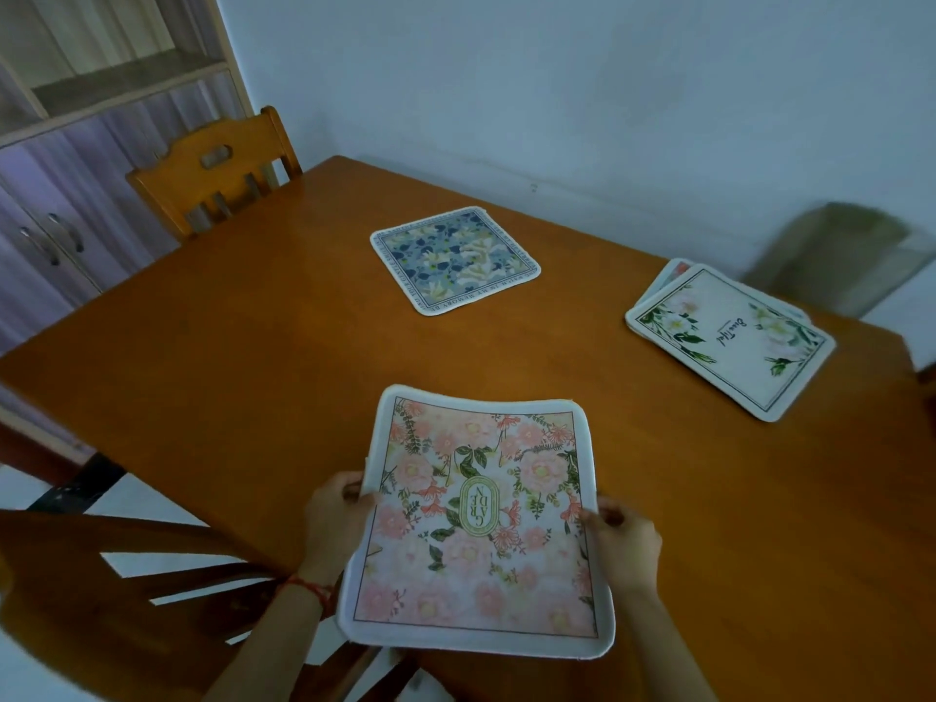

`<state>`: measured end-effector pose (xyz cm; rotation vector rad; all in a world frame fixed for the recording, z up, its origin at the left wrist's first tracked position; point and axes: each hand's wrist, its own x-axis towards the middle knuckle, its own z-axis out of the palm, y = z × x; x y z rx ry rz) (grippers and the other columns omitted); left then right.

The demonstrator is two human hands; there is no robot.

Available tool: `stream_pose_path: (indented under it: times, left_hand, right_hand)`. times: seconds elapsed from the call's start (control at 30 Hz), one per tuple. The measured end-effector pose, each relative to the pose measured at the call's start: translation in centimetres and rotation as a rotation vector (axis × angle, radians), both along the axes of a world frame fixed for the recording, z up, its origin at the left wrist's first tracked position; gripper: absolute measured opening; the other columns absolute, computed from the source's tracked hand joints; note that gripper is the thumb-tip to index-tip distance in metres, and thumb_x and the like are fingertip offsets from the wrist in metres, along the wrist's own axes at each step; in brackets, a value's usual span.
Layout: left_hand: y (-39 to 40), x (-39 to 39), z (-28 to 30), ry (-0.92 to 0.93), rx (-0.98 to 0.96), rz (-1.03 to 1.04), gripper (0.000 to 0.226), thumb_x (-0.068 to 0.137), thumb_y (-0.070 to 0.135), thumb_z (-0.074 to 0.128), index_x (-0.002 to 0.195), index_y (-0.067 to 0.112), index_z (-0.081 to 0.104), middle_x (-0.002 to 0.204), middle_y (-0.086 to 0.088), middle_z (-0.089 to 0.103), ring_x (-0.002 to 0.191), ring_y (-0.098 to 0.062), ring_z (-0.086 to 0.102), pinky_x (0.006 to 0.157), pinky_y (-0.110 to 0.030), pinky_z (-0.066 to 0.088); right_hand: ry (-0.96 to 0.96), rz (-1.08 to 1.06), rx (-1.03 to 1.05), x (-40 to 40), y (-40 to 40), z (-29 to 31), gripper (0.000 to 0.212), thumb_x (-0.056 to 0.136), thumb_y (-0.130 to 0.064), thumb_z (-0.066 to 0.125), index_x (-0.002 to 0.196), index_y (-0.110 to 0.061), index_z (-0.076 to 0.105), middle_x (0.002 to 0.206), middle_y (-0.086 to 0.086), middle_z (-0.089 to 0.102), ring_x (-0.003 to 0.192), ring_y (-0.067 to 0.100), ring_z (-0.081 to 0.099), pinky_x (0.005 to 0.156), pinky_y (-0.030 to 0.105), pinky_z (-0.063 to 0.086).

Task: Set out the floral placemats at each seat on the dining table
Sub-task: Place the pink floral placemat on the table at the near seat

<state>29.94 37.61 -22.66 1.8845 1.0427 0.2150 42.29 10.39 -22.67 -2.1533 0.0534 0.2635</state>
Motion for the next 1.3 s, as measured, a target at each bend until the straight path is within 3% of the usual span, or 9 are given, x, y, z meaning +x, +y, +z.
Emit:
stream_pose_path:
  times: [0.3,0.53,0.87,1.07,1.3]
  left_hand:
    - [-3.1,2.5,1.5,-0.089,-0.011,-0.202,0.014,0.083,0.01,0.062,0.097,0.009,0.062,0.091,-0.006,0.066,0.078,-0.024,0.067,0.061,-0.032,0.055]
    - [-7.3,4.3,2.6,-0.131,-0.007,-0.324,0.012,0.085,0.009,0.059,0.097,0.008,0.059,0.094,-0.005,0.064,0.074,-0.021,0.065,0.056,-0.029,0.053]
    - [-11.9,6.3,2.3,-0.13,0.061,-0.334,0.016,0.083,0.008,0.063,0.099,0.004,0.062,0.099,-0.013,0.068,0.079,-0.022,0.064,0.063,-0.032,0.055]
    - [-13.4,7.8,1.4,-0.092,0.098,-0.313,0.018,0.083,0.006,0.062,0.1,0.001,0.062,0.1,-0.014,0.068,0.076,-0.021,0.062,0.056,-0.023,0.05]
    - [-13.1,9.7,-0.9,-0.034,0.079,-0.336,0.018,0.083,0.006,0.061,0.1,0.0,0.061,0.1,-0.017,0.067,0.075,-0.023,0.062,0.054,-0.022,0.049]
  right_hand:
    - [-0.061,-0.229,0.005,-2.8,-5.2,2.1,0.007,0.084,-0.008,0.064,0.089,-0.012,0.063,0.077,-0.002,0.064,0.064,0.001,0.058,0.043,0.006,0.044]
    - [-0.079,-0.362,0.04,-4.5,-9.6,3.3,0.006,0.085,-0.007,0.062,0.089,-0.01,0.06,0.07,-0.011,0.057,0.061,0.002,0.056,0.041,0.004,0.042]
    - [-0.069,-0.399,0.089,-3.7,-14.6,2.5,0.011,0.083,-0.009,0.065,0.084,-0.018,0.059,0.071,-0.01,0.06,0.063,0.007,0.06,0.043,0.007,0.045]
    - [-0.04,-0.372,0.113,-2.4,-15.7,0.9,0.02,0.084,-0.009,0.063,0.075,-0.025,0.056,0.074,-0.004,0.064,0.062,0.009,0.063,0.041,0.01,0.047]
    - [0.015,-0.376,0.072,-1.1,-15.5,-1.6,0.007,0.084,-0.01,0.063,0.089,-0.014,0.061,0.072,-0.01,0.061,0.062,0.004,0.061,0.041,0.008,0.045]
